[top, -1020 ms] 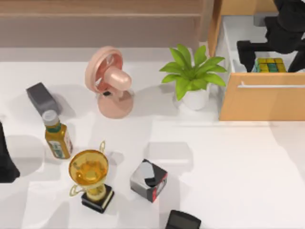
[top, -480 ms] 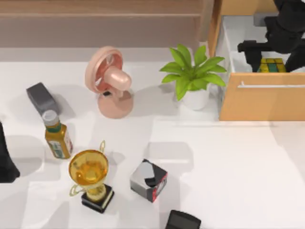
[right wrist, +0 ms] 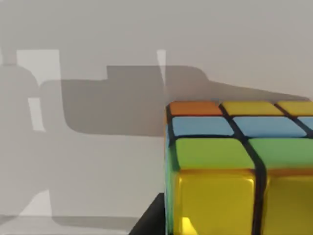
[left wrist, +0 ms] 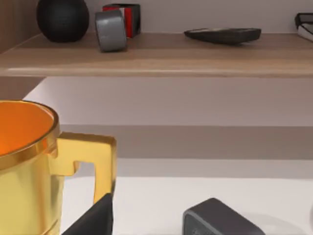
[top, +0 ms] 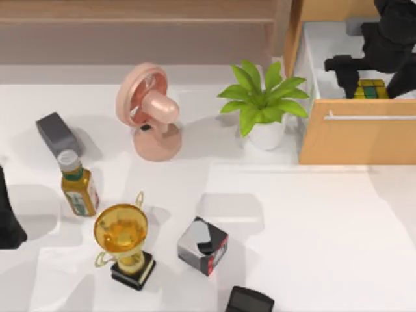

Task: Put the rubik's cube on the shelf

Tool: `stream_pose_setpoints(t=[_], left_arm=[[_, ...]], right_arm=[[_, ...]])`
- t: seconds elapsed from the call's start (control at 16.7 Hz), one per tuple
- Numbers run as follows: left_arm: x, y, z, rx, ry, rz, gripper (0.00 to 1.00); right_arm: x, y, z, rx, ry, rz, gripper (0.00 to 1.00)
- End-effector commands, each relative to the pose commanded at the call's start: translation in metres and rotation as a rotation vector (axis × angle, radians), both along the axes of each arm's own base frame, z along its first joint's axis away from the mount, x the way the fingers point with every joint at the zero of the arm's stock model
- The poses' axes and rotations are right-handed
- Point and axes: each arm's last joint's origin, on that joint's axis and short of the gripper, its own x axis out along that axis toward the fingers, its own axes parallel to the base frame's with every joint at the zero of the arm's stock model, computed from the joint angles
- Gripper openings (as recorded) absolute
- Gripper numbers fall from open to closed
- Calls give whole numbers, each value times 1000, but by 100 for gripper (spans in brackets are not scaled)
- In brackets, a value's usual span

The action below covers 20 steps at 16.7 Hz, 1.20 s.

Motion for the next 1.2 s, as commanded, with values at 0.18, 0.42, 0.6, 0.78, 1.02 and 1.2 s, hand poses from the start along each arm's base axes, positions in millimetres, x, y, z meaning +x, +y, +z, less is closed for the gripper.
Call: stream_pose_setpoints(t=[0.18, 0.42, 0.6, 0.78, 1.02, 1.2], left_arm=[[0, 0, 0, 0, 0, 0, 100], [0, 0, 0, 0, 0, 0, 100], [0, 0, 0, 0, 0, 0, 100], [0, 0, 0, 0, 0, 0, 100], [0, 0, 0, 0, 0, 0, 100], [0, 0, 0, 0, 0, 0, 100]], right_arm=[[0, 0, 0, 0, 0, 0, 0], [0, 0, 0, 0, 0, 0, 0], [-2, 2, 3, -8, 7, 0, 0], [-7, 3, 14, -33, 28, 2, 0], [-6, 2, 28, -26, 15, 3, 0], [-1, 2, 30, -5, 2, 2, 0]])
